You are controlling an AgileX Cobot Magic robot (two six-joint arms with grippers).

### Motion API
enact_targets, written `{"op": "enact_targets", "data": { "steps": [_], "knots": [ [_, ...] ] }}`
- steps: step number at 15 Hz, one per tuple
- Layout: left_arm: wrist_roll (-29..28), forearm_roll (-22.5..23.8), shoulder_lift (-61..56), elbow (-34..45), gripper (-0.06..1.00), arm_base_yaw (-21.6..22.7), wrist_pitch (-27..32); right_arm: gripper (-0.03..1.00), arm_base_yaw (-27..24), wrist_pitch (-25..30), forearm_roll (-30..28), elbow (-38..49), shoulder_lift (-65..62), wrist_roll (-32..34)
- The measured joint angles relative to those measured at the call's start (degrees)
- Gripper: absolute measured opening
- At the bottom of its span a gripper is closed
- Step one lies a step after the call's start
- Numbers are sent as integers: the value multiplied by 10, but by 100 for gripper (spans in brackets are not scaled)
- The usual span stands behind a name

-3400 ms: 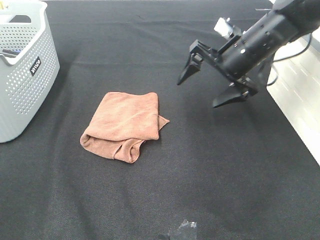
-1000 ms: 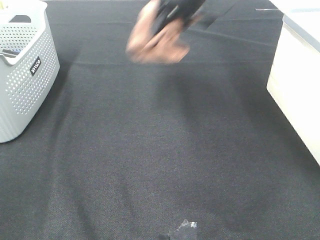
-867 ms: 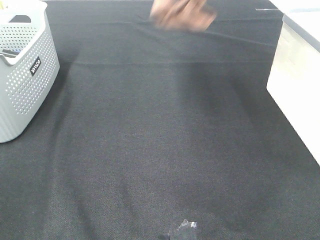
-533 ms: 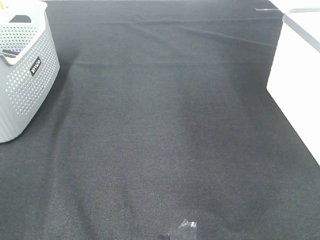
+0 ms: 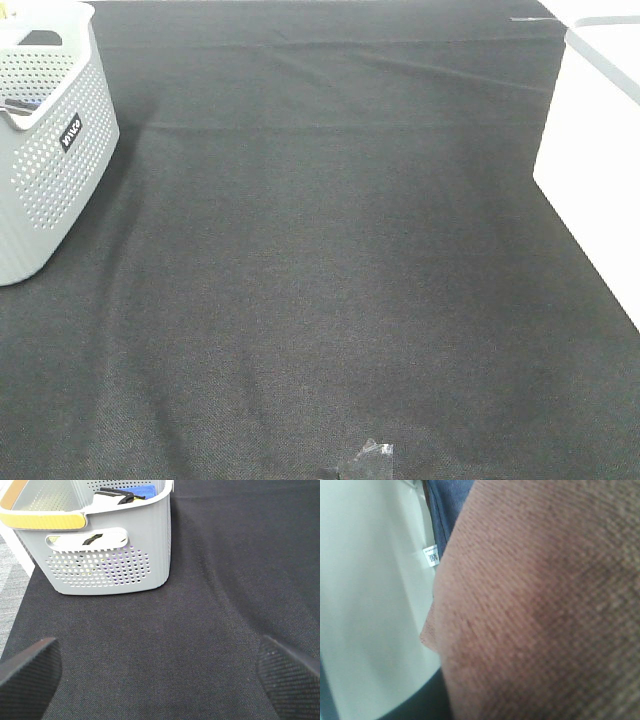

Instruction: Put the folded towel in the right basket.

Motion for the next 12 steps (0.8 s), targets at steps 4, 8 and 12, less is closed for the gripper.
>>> {"op": "enact_targets", "data": {
  "steps": [4, 8, 12],
  "knots": [
    [0, 0, 0, 0, 99, 0, 0, 54, 0, 0, -28, 2, 22, 46],
    [0, 0, 0, 0, 99, 0, 0, 96, 0, 0, -40, 2, 22, 37],
    [0, 0, 0, 0, 99, 0, 0, 97, 79, 0, -84, 2, -34, 46]
  ]
}}
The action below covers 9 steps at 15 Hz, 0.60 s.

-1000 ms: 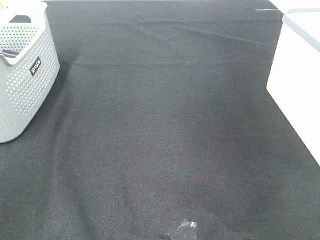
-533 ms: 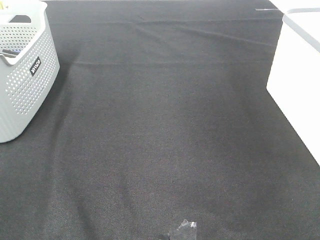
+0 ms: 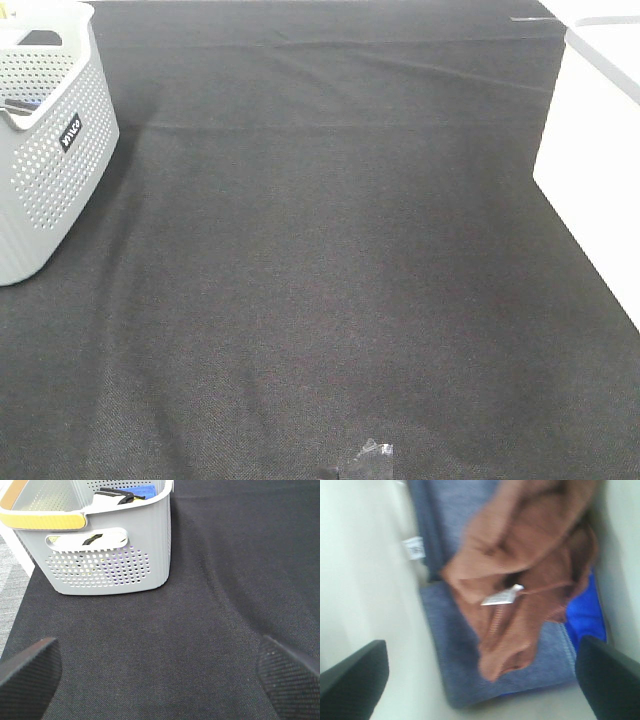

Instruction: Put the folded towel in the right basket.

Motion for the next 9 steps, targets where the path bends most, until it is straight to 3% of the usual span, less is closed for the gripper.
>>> {"op": "enact_targets", "data": {
  "steps": [2, 5, 9],
  "knots": [
    [0, 0, 0, 0, 99, 0, 0, 97, 70, 1, -11, 0, -54, 33],
    [0, 0, 0, 0, 99, 0, 0, 97, 114, -1, -11, 21, -112, 58],
    [0, 0, 0, 0, 99, 0, 0, 97, 140, 0, -11, 223, -339, 88]
  ]
}}
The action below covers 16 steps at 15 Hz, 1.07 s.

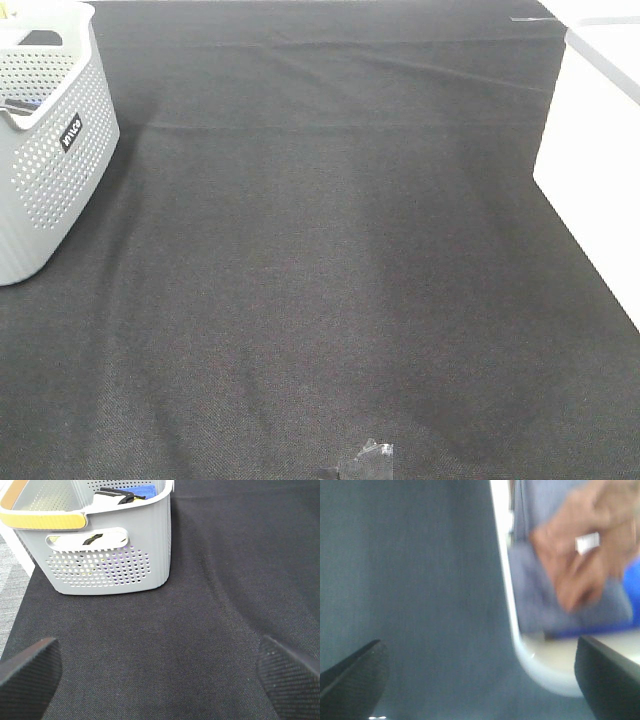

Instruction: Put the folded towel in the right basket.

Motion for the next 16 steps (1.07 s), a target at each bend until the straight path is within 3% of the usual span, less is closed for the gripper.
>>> {"op": "enact_targets", "data": {
  "steps": [4, 10, 16],
  "knots": [
    [0, 0, 0, 0, 99, 0, 0, 97, 0, 1, -9, 205, -332, 1],
    [0, 0, 0, 0, 99, 0, 0, 97, 0, -44, -34, 367, -661, 0],
    [0, 1, 0, 0, 99, 0, 0, 97, 0, -48, -43, 456, -669, -1]
  ]
}}
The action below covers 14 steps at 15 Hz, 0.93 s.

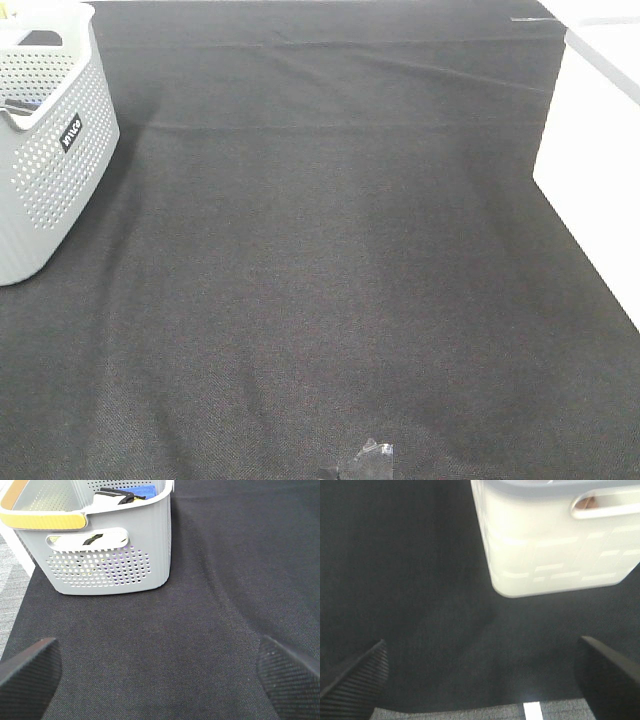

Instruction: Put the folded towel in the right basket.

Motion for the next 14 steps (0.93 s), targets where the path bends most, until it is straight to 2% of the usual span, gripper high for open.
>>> {"op": "enact_targets", "data": {
  "steps": [14],
  "knots": [
    [0, 1, 0, 0, 99, 0, 0, 97, 0, -10, 1, 3, 0, 0]
  ]
}}
